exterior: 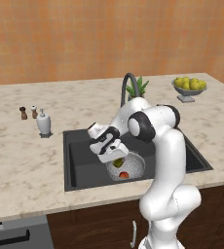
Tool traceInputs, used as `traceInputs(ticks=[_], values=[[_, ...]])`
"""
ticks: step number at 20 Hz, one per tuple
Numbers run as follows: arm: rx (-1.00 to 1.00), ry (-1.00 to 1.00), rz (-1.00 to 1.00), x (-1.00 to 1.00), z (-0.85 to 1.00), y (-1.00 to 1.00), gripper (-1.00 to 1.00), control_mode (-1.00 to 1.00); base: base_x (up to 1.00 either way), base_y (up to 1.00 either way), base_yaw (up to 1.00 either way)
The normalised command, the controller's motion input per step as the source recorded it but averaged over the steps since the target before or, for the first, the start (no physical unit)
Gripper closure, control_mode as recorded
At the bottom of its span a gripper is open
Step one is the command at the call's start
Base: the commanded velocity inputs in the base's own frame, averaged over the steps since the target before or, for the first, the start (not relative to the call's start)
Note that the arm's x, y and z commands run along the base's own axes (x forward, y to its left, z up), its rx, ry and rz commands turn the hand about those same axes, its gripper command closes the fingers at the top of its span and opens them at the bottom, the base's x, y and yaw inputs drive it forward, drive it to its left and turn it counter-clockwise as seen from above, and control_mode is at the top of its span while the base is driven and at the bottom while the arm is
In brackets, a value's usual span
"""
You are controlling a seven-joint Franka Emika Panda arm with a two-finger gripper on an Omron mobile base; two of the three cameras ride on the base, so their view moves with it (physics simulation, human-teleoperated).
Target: Put the colander in the sink, put the kiwi, apple in the colander, and turn on the sink faucet and pour water over the colander.
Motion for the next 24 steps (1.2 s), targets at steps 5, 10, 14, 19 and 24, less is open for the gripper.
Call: traceInputs(ticks=[5, 10, 14, 19, 24], values=[[0.0, -0.06, 0.0, -0.05, -0.13, -0.1, 1.0, -1.0, 0.0, 0.0, 0.0], [0.0, -0.02, 0.0, -0.17, -0.11, -0.14, -1.0, -1.0, 0.0, 0.0, 0.0], [0.04, 0.0, 0.02, -0.27, 0.01, -0.13, -1.0, -1.0, 0.0, 0.0, 0.0], [0.07, -0.04, 0.13, -0.38, 0.16, -0.16, -1.0, -1.0, 0.0, 0.0, 0.0], [0.06, -0.1, 0.2, -0.39, 0.38, -0.06, -1.0, -1.0, 0.0, 0.0, 0.0]])
